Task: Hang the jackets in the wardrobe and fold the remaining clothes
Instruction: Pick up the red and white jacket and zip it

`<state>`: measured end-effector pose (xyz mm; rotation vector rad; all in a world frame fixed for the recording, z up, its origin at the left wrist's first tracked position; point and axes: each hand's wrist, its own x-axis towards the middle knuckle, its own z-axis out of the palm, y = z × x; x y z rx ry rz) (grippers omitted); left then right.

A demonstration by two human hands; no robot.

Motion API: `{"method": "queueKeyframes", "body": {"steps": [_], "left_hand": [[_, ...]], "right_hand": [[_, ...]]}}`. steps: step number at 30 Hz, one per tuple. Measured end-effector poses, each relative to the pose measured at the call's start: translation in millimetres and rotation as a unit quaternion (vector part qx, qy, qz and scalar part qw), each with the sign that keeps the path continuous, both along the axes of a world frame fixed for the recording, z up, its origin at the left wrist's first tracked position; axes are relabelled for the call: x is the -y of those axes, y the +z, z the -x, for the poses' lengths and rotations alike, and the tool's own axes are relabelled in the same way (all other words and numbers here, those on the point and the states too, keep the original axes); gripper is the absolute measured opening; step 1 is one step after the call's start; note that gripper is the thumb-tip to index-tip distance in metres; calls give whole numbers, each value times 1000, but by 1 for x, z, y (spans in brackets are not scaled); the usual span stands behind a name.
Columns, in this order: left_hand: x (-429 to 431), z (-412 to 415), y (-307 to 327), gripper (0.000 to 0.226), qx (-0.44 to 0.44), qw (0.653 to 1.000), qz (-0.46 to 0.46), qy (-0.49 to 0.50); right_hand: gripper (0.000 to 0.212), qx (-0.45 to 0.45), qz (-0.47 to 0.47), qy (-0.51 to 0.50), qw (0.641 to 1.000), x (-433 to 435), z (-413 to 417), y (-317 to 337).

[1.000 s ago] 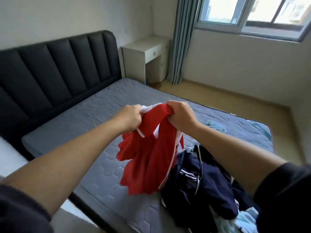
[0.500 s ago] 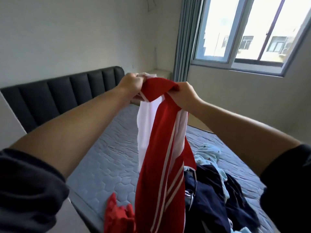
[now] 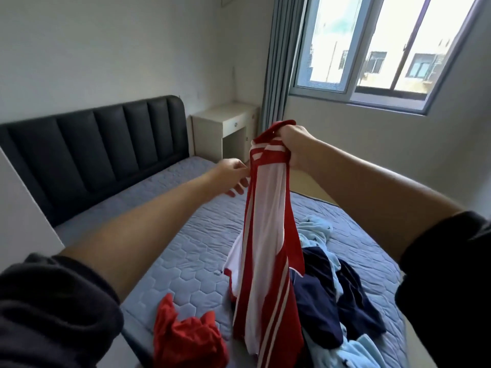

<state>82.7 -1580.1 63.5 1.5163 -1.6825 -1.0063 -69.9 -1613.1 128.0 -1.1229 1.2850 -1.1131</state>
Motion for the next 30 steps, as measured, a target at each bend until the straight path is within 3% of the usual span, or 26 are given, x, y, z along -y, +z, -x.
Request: {"method": "queueKeyframes", "body": {"steps": [3, 7, 9, 10, 14, 16, 18, 19, 21, 25, 27, 30], "left_hand": [[-1, 20, -13, 12, 52, 999, 4, -10], [-6, 46, -20, 49, 66, 994, 68, -51], [-8, 56, -23, 76, 50, 996, 67, -17], [-8, 60, -24, 77, 50, 996, 65, 18], [-5, 62, -22, 30, 31, 990, 77, 112], [-4, 52, -19, 24, -65, 986, 62, 138], [-7, 40, -13, 38, -130, 976, 84, 153], [-9, 34, -9, 48, -111, 974, 127, 148], [-14, 25, 1, 52, 12, 965, 237, 111], [-23, 20, 20, 44, 358, 876, 323, 25], [-26, 23, 30, 35, 373, 881, 288, 29], [-32, 18, 49, 27, 360, 915, 179, 38]], "right_hand": [[49, 13, 9, 16, 1000, -4, 3, 4], [36, 56, 17, -31, 998, -6, -1, 15], [32, 63, 28, -48, 996, -11, -5, 20], [31, 60, 36, -55, 996, -14, -6, 22], [32, 50, 53, -69, 995, -16, 3, 30], [32, -14, 67, -83, 994, -14, 20, 32], [27, -120, 111, -117, 980, -15, 42, 32], [29, -154, 137, -142, 968, -16, 52, 30], [28, -120, 157, -156, 968, -20, 65, 27], [27, 118, 164, -127, 971, -24, 70, 30], [32, 143, 181, -132, 964, -25, 72, 35], [27, 64, 222, -132, 964, -28, 75, 38]]}}
